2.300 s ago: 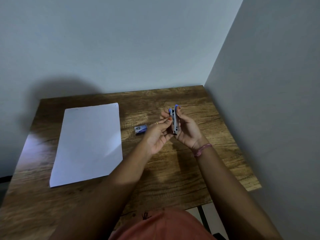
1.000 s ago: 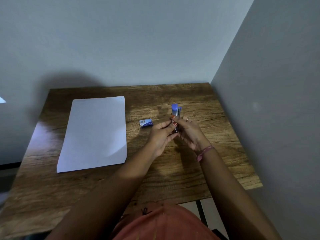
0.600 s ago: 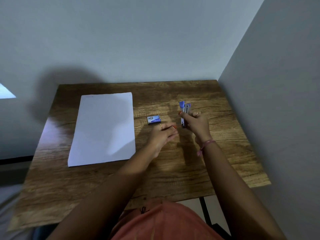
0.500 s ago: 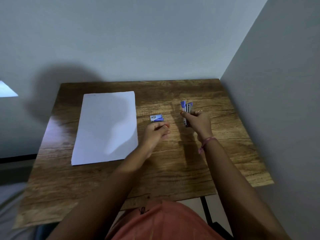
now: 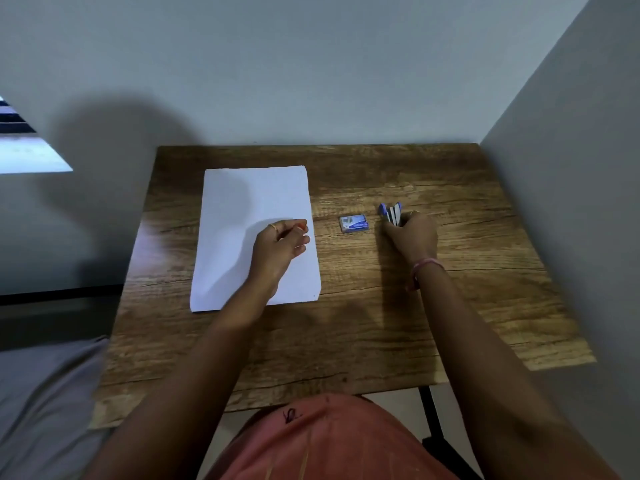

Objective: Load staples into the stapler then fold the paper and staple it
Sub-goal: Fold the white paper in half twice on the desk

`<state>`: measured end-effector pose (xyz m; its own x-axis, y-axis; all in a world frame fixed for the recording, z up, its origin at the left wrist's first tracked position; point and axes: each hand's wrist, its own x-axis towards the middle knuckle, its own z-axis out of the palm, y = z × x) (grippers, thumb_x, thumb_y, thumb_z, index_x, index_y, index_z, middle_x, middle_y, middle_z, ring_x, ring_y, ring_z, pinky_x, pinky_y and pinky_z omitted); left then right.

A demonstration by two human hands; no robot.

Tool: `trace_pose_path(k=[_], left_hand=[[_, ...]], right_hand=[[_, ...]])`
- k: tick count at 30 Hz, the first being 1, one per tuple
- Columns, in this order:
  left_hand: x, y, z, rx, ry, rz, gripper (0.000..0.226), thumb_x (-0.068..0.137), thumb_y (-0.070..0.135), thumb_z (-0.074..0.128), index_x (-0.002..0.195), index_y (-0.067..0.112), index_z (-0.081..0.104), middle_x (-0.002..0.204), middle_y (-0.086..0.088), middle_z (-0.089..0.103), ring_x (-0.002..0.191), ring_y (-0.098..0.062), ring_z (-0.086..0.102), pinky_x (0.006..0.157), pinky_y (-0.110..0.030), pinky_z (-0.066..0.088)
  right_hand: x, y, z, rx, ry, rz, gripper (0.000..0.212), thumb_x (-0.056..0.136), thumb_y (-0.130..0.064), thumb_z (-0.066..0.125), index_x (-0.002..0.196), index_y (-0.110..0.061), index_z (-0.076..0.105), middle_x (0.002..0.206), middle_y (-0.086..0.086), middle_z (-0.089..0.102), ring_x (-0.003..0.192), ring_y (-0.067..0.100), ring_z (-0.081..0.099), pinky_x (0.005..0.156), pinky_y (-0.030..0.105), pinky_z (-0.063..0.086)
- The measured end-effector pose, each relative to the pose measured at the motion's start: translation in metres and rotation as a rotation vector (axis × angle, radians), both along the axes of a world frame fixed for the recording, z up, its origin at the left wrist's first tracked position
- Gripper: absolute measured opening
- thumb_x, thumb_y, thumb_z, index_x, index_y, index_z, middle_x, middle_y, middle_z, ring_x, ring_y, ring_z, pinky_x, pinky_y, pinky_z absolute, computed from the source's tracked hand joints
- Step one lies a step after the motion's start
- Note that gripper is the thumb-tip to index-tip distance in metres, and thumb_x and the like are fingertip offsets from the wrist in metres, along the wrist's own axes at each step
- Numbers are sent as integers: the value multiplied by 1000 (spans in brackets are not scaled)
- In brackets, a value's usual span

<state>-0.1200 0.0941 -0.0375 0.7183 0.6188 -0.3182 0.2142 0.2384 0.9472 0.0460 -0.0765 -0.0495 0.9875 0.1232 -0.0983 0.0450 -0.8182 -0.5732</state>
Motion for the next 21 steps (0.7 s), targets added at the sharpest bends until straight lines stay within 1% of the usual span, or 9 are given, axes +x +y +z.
trace_pose_path(k=[4, 7, 9, 11, 13, 15, 17, 19, 21], left_hand=[[-10, 12, 1, -2, -7, 4, 15, 94, 18, 57, 108, 17, 64, 111, 0, 67, 99, -16, 67, 88, -29, 54], [-16, 28, 3, 19, -21, 31, 16, 93, 20, 59, 108, 18, 64, 111, -1, 67, 98, -17, 67, 89, -29, 54], [-20, 40, 4, 52, -32, 43, 16, 93, 21, 59, 108, 19, 64, 111, 0, 68, 99, -17, 67, 89, -29, 54], [-24, 55, 5, 105, -32, 60, 19, 93, 19, 58, 110, 16, 65, 112, -2, 68, 98, -17, 67, 88, -29, 54], [-28, 71, 6, 149, -28, 98, 20, 94, 15, 57, 111, 12, 66, 109, -5, 67, 96, -17, 67, 84, -26, 55], [-33, 87, 4, 190, -16, 152, 18, 93, 12, 57, 108, 12, 66, 106, -5, 67, 94, -17, 66, 82, -27, 55], [-37, 105, 0, 315, 77, 216, 18, 92, 14, 58, 108, 15, 66, 110, -6, 66, 95, -17, 63, 82, -28, 53], [-41, 121, -5, 465, 253, 244, 22, 91, 18, 58, 111, 10, 63, 114, -10, 64, 99, -22, 60, 77, -28, 49], [-42, 133, -10, 532, 436, 203, 29, 89, 21, 58, 110, 0, 57, 117, -22, 57, 105, -35, 57, 81, -39, 49]], right_hand=[[3, 2, -1, -12, 21, -23, 39, 77, -30, 74, 107, -6, 69, 101, 11, 72, 91, 22, 65, 72, 30, 48], [6, 5, 7, -97, 71, -2, 49, 75, -31, 77, 115, -5, 64, 109, 14, 69, 99, 25, 63, 80, 35, 51], [5, 12, 17, -156, 11, 10, 54, 76, -37, 76, 117, -6, 61, 115, 16, 64, 106, 29, 60, 88, 41, 52], [1, 27, 27, -126, -130, 31, 50, 79, -36, 72, 118, -7, 60, 120, 16, 60, 111, 30, 57, 92, 41, 49], [-8, 48, 36, 3, -190, 73, 37, 82, -29, 70, 113, -9, 63, 115, 13, 62, 102, 23, 59, 84, 30, 50], [-17, 69, 40, 145, -118, 140, 26, 85, -21, 68, 107, -7, 65, 104, 9, 66, 85, 13, 58, 64, 10, 43], [-27, 89, 38, 200, -23, 211, 23, 86, -19, 67, 105, -6, 65, 99, 7, 67, 81, 11, 56, 60, 9, 40], [-36, 105, 29, 189, 38, 268, 26, 84, -20, 69, 105, -5, 65, 101, 10, 69, 83, 15, 57, 68, 22, 44], [-44, 118, 19, 146, 62, 307, 34, 81, -23, 73, 105, -2, 64, 104, 14, 68, 88, 21, 59, 72, 30, 46]])
